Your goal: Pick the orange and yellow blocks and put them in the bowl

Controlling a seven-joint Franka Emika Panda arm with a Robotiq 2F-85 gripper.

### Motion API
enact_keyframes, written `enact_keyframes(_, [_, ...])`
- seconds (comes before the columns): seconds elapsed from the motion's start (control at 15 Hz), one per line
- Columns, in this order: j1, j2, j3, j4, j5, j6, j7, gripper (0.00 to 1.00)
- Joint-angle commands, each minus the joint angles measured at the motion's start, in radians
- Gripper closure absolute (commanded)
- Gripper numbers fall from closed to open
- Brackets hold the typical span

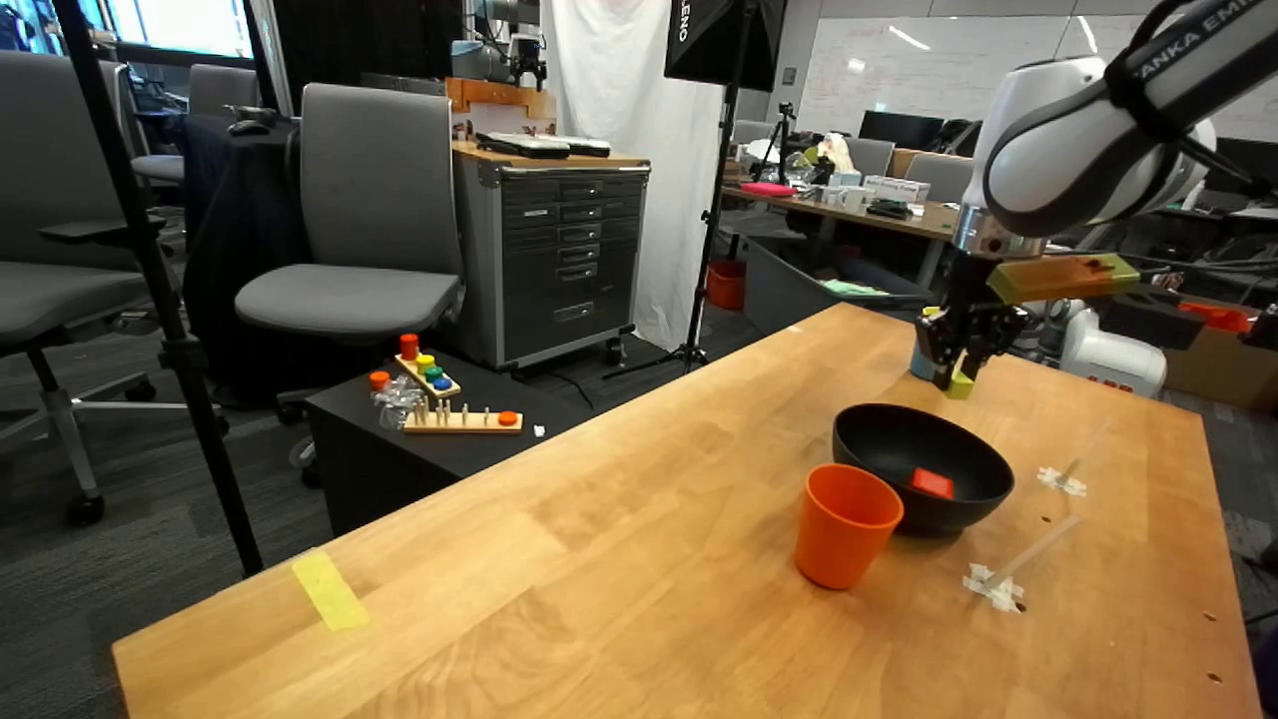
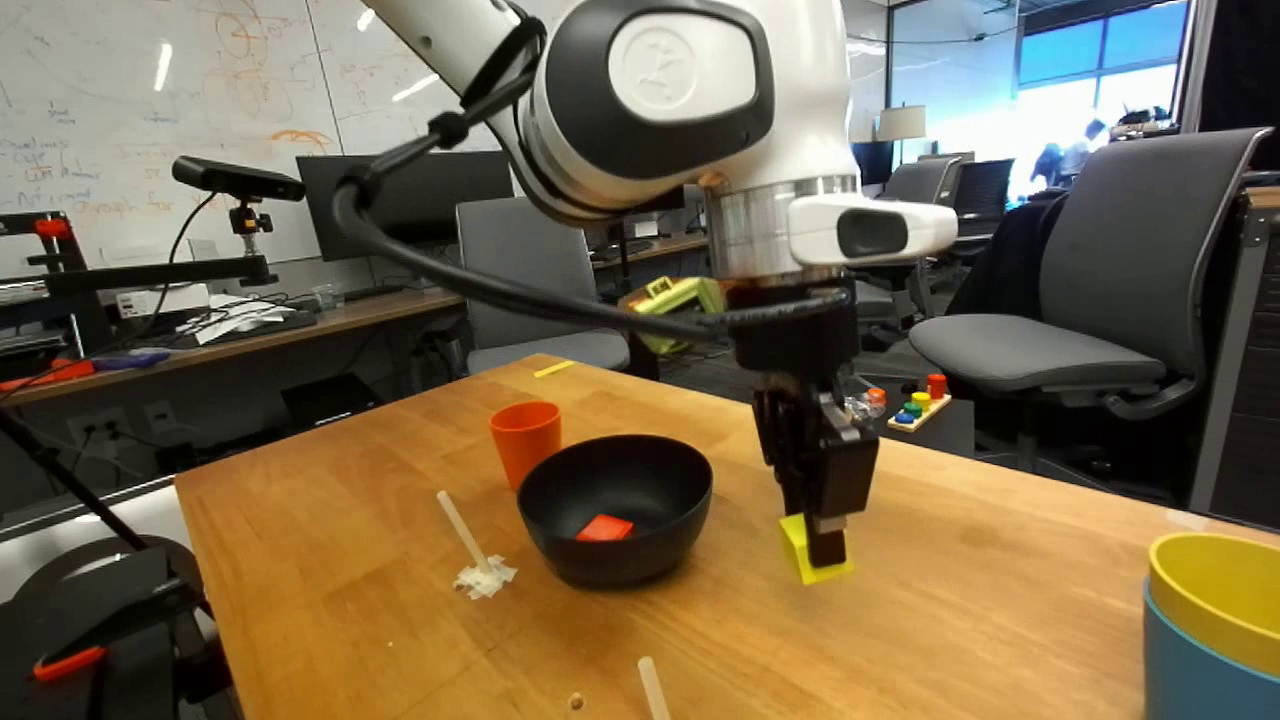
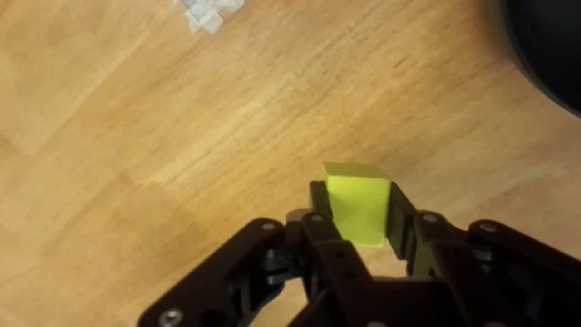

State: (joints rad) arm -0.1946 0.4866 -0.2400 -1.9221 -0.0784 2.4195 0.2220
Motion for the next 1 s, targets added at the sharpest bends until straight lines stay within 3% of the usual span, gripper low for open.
enact_keyframes(0.0, [0.008,-0.107,0.028,-0.016,0.043,-0.020,-0.028,0.92])
enact_keyframes(0.47, [0.053,-0.214,0.107,-0.101,0.042,-0.005,-0.110,0.92])
enact_keyframes(0.93, [0.106,-0.202,0.129,-0.204,-0.007,-0.011,-0.160,0.92])
